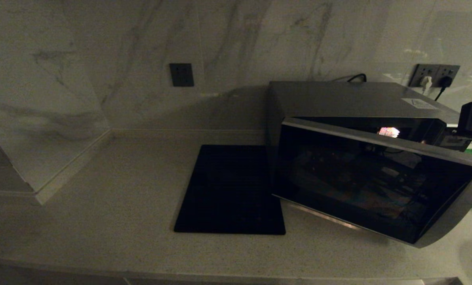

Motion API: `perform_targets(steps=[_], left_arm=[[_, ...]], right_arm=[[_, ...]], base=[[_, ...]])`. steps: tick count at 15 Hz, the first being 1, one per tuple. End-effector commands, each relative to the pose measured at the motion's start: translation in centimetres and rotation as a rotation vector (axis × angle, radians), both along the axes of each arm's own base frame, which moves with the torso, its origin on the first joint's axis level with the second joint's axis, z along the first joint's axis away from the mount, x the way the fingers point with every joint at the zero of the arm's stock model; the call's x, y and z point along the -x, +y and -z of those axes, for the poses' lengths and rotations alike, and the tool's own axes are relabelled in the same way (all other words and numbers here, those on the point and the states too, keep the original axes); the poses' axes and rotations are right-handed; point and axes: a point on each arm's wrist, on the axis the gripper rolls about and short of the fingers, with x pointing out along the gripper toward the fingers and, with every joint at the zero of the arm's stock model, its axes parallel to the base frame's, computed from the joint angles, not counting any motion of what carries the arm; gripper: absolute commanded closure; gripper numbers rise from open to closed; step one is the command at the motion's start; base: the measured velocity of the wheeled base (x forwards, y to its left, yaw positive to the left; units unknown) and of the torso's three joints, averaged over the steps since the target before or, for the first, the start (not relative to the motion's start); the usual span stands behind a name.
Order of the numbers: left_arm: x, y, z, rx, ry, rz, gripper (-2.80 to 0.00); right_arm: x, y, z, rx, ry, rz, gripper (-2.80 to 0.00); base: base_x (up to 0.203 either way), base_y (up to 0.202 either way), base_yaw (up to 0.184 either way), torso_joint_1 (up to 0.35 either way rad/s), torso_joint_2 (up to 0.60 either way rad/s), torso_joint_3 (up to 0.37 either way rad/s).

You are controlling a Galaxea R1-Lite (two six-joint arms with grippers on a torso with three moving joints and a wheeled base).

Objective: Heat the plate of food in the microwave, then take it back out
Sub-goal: Open the microwave oven

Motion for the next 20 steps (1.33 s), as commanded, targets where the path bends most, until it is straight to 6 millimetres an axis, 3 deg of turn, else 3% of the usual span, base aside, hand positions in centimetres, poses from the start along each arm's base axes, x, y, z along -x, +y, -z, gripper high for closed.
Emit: perform_targets(steps=[1, 11, 16, 20], left_arm=[[0.0, 0.0, 0.0, 0.001, 0.0, -0.001, 0.0], [0.0, 0.0, 0.0, 0.001, 0.001, -0.001, 0.0], [0.0, 0.0, 0.0, 0.001, 0.0, -0.002, 0.0], [0.0, 0.0, 0.0, 0.001, 0.0, -0.002, 0.0]], right_arm=[[-0.6, 0.0, 0.7, -0.004, 0.027, 0.001, 0.0], [-0.2, 0.1, 2.4, -0.016, 0.093, -0.017, 0.0], [1.2, 0.4, 2.5, -0.027, 0.095, -0.049, 0.0], [3.1, 2.0, 1.9, -0.026, 0.078, -0.13, 0.0]], base=[[0.0, 0.0, 0.0, 0.0, 0.0, 0.0], [0.0, 0.0, 0.0, 0.0, 0.0, 0.0], [0.0, 0.0, 0.0, 0.0, 0.0, 0.0], [0.0, 0.0, 0.0, 0.0, 0.0, 0.0]])
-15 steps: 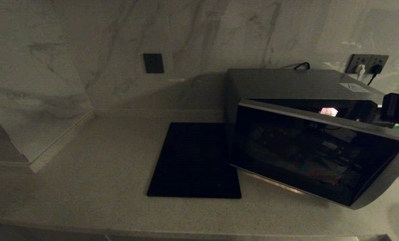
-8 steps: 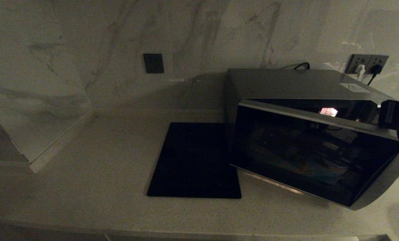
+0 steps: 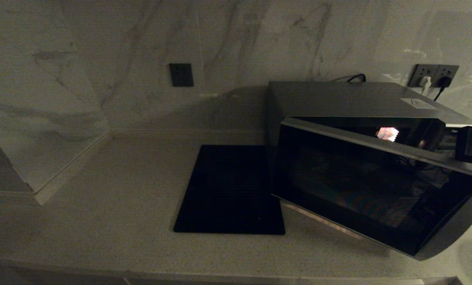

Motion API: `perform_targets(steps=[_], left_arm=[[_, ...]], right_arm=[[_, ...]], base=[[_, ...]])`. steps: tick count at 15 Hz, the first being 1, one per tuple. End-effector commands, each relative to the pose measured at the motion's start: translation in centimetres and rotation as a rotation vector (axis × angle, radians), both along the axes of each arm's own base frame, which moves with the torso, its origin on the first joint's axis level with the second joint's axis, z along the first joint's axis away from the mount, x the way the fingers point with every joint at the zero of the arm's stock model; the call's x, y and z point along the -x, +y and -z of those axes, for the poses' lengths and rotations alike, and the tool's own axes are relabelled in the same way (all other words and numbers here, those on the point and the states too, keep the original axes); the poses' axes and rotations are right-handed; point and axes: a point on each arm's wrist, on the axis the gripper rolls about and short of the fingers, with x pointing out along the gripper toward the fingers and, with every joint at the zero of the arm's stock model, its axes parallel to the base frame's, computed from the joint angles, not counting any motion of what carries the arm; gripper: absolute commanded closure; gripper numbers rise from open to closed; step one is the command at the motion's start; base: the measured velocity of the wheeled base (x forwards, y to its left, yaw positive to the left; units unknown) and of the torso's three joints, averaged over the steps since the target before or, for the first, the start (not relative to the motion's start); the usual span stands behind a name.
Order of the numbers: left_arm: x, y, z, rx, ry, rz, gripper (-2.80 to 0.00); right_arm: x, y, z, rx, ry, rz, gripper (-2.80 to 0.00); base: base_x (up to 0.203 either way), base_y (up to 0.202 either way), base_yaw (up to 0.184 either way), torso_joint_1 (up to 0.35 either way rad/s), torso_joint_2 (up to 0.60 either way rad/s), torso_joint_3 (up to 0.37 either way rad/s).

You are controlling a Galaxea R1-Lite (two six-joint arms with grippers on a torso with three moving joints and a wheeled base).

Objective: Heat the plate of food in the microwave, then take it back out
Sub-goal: Open the microwave oven

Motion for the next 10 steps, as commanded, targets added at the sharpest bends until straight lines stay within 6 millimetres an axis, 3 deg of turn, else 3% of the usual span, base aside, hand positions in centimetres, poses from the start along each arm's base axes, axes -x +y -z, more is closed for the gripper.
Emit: perform_targets(steps=[1, 10], left_arm=[[0.0, 0.0, 0.0, 0.001, -0.001, 0.0, 0.0], [0.0, 0.0, 0.0, 0.001, 0.0, 0.0, 0.0]], right_arm=[[1.4, 0.9, -0.6, -0.004, -0.016, -0.048, 0.0], [5.6, 4.7, 0.3, -0.072, 0.049, -0.227, 0.0]], base=[[0.0, 0.0, 0.0, 0.0, 0.0, 0.0], [0.0, 0.0, 0.0, 0.0, 0.0, 0.0]])
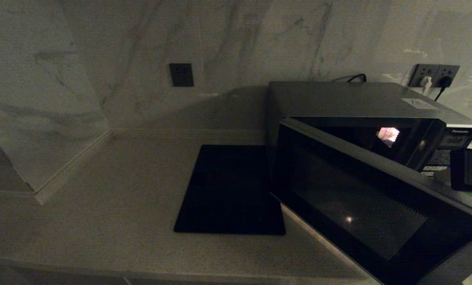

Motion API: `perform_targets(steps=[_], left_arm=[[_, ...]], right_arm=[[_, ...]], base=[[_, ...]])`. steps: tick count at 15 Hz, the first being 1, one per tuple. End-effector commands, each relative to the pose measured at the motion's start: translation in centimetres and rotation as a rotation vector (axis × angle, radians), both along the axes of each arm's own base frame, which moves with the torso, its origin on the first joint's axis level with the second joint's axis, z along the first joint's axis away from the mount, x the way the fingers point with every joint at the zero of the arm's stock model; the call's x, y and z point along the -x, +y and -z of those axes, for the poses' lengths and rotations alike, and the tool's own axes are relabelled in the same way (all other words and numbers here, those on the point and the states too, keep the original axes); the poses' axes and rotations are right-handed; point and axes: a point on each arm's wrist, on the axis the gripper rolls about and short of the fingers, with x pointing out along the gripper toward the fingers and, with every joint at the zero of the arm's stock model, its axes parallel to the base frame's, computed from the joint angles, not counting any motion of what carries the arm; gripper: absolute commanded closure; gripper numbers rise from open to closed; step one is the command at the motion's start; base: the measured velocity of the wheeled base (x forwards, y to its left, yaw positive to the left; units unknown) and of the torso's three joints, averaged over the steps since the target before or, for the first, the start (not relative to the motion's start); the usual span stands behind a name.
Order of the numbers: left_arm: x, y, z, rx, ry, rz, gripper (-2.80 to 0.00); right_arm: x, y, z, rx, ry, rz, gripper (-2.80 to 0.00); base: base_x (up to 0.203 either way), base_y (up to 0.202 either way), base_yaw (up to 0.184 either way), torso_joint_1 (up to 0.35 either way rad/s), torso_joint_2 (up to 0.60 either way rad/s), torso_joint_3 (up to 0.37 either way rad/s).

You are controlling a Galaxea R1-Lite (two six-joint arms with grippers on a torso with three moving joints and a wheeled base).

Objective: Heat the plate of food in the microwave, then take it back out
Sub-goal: Open the microwave oven

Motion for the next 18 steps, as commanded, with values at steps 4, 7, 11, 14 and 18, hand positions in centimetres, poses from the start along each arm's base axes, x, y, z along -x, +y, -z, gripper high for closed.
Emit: perform_targets(steps=[4, 7, 11, 14, 18], left_arm=[[0.0, 0.0, 0.0, 0.001, 0.0, 0.0, 0.0], [0.0, 0.0, 0.0, 0.001, 0.0, -0.001, 0.0], [0.0, 0.0, 0.0, 0.001, 0.0, -0.001, 0.0], [0.0, 0.0, 0.0, 0.001, 0.0, -0.001, 0.0], [0.0, 0.0, 0.0, 0.001, 0.001, 0.0, 0.0]], right_arm=[[2.0, 1.0, 0.0, -0.02, 0.008, -0.074, 0.0], [2.7, 1.5, -0.1, -0.024, 0.003, -0.121, 0.0], [3.8, 1.9, -0.4, -0.033, -0.006, -0.176, 0.0], [3.9, 1.8, -0.4, -0.056, -0.007, -0.148, 0.0], [3.4, 0.7, 0.2, -0.006, -0.039, 0.066, 0.0]], base=[[0.0, 0.0, 0.0, 0.0, 0.0, 0.0], [0.0, 0.0, 0.0, 0.0, 0.0, 0.0], [0.0, 0.0, 0.0, 0.0, 0.0, 0.0], [0.0, 0.0, 0.0, 0.0, 0.0, 0.0], [0.0, 0.0, 0.0, 0.0, 0.0, 0.0]])
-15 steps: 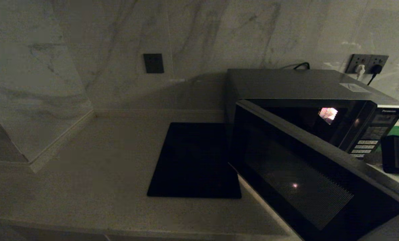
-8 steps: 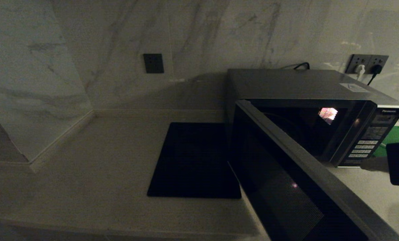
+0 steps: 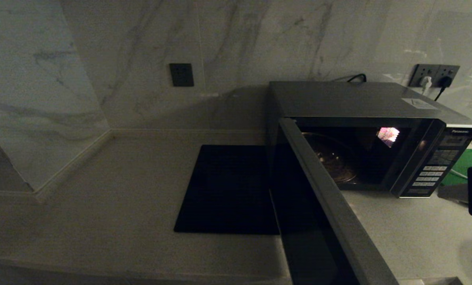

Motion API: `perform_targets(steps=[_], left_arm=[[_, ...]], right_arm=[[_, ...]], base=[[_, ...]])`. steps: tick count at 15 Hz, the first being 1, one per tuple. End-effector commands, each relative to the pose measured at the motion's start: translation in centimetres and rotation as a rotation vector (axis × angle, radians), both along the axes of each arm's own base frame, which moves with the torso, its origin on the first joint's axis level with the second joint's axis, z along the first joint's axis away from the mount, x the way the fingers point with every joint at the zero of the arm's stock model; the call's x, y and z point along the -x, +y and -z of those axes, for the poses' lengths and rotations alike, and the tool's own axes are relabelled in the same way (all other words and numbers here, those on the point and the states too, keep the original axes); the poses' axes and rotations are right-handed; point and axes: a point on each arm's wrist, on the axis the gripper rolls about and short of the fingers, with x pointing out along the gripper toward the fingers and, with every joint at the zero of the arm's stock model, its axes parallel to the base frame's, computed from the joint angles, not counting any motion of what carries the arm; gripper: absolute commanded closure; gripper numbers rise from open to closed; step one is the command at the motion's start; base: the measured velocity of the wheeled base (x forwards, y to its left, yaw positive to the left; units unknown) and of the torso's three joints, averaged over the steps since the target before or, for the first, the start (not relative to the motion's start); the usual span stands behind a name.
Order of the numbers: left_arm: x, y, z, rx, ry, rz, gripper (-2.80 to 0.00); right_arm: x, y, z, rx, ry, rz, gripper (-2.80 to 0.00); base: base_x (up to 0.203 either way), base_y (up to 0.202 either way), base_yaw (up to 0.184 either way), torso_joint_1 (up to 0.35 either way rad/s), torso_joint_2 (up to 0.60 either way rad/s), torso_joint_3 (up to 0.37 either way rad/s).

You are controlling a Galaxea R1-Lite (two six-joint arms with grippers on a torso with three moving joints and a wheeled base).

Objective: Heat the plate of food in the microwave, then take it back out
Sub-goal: Open the microwave oven

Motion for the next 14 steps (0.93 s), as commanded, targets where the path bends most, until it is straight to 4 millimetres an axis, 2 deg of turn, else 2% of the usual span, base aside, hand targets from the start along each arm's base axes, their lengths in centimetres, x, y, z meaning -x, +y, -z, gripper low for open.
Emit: perform_targets(steps=[1, 4, 7, 9, 12, 14], left_arm=[[0.0, 0.0, 0.0, 0.001, 0.001, 0.001, 0.0], [0.0, 0.0, 0.0, 0.001, 0.0, 0.001, 0.0], [0.0, 0.0, 0.0, 0.001, 0.0, 0.001, 0.0], [0.0, 0.0, 0.0, 0.001, 0.0, 0.001, 0.0], [0.0, 0.0, 0.0, 0.001, 0.001, 0.0, 0.0], [0.0, 0.0, 0.0, 0.001, 0.0, 0.0, 0.0]], right_arm=[[-0.3, -1.2, 0.5, 0.023, -0.009, 0.151, 0.0], [-0.6, -3.9, 0.7, 0.056, -0.036, 0.391, 0.0], [-0.5, -7.6, 0.6, 0.047, -0.057, 0.693, 0.0], [-0.5, -10.1, 1.3, 0.037, -0.041, 0.896, 0.0], [-1.3, -13.3, 3.9, 0.034, 0.05, 1.128, 0.0], [-2.1, -15.7, 6.4, 0.035, 0.1, 1.245, 0.0]], base=[[0.0, 0.0, 0.0, 0.0, 0.0, 0.0], [0.0, 0.0, 0.0, 0.0, 0.0, 0.0], [0.0, 0.0, 0.0, 0.0, 0.0, 0.0], [0.0, 0.0, 0.0, 0.0, 0.0, 0.0], [0.0, 0.0, 0.0, 0.0, 0.0, 0.0], [0.0, 0.0, 0.0, 0.0, 0.0, 0.0]])
